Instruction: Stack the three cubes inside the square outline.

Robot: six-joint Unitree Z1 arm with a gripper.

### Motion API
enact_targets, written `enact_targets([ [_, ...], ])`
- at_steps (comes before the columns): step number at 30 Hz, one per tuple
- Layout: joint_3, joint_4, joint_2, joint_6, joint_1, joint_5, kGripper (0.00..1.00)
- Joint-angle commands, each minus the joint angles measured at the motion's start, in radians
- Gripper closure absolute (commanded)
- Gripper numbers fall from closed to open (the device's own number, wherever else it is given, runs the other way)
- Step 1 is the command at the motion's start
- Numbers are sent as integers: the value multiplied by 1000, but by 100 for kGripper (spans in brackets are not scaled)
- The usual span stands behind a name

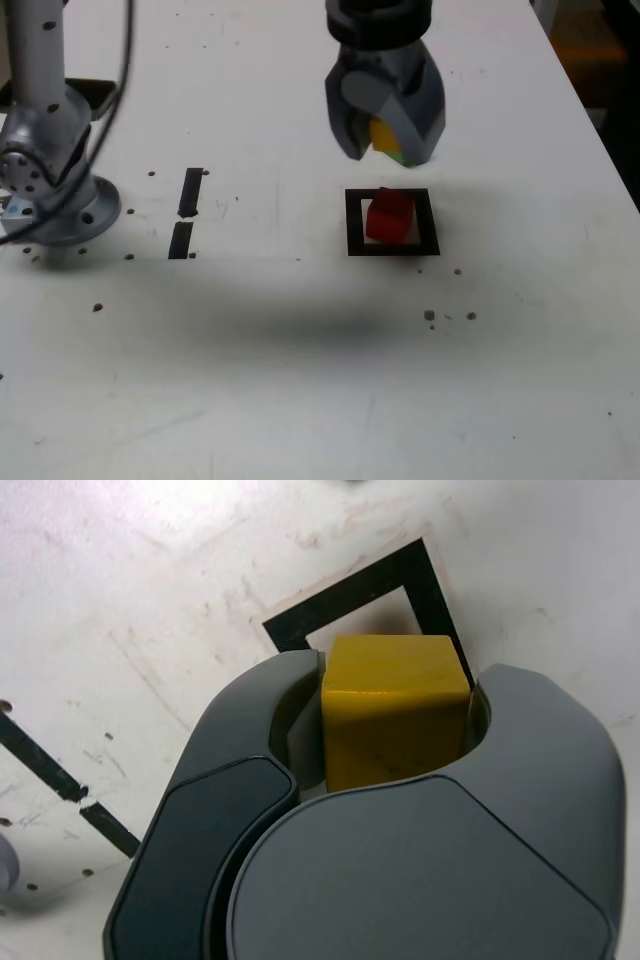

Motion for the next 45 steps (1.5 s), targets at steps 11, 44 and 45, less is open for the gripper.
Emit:
enact_targets([
  [11, -32, 86, 11, -160, -155, 6, 74],
  [44, -50, 79, 129, -154, -158, 43, 68],
  [45, -45, 75, 129, -154, -157, 42, 66],
])
